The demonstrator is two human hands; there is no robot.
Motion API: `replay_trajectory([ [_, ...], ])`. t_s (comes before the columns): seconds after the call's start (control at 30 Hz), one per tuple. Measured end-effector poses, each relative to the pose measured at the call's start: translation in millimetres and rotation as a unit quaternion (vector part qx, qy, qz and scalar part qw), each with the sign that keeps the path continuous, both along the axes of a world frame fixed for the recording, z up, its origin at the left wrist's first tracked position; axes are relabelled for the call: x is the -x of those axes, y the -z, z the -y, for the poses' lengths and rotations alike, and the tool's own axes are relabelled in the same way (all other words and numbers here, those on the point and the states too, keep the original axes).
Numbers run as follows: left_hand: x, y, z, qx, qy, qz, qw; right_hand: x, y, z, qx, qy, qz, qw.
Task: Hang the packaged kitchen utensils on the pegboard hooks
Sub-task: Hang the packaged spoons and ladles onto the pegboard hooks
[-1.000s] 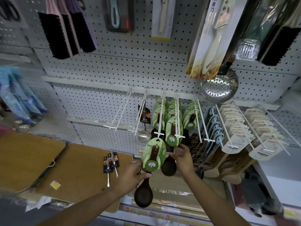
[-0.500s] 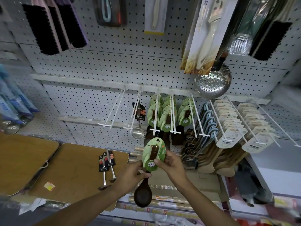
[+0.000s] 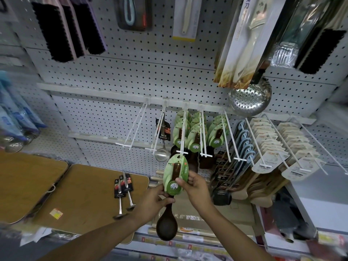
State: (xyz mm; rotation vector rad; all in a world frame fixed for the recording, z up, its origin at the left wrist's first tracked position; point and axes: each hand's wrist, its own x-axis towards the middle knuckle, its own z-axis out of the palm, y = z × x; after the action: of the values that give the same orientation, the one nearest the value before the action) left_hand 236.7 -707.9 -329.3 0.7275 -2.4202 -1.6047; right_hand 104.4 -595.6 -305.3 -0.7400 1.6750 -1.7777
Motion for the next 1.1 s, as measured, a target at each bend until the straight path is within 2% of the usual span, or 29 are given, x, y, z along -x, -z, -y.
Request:
replay_trajectory([
  [0.6,23,17,15,0.008,0.004,0.001,1.000,16,11,12,-0.019,0.020,-0.002,1.000],
  [1.1,68,19,44,0.025,-0.003,0.018,1.000,53,8,45,-0.070,0.046,-0.013,0.996],
])
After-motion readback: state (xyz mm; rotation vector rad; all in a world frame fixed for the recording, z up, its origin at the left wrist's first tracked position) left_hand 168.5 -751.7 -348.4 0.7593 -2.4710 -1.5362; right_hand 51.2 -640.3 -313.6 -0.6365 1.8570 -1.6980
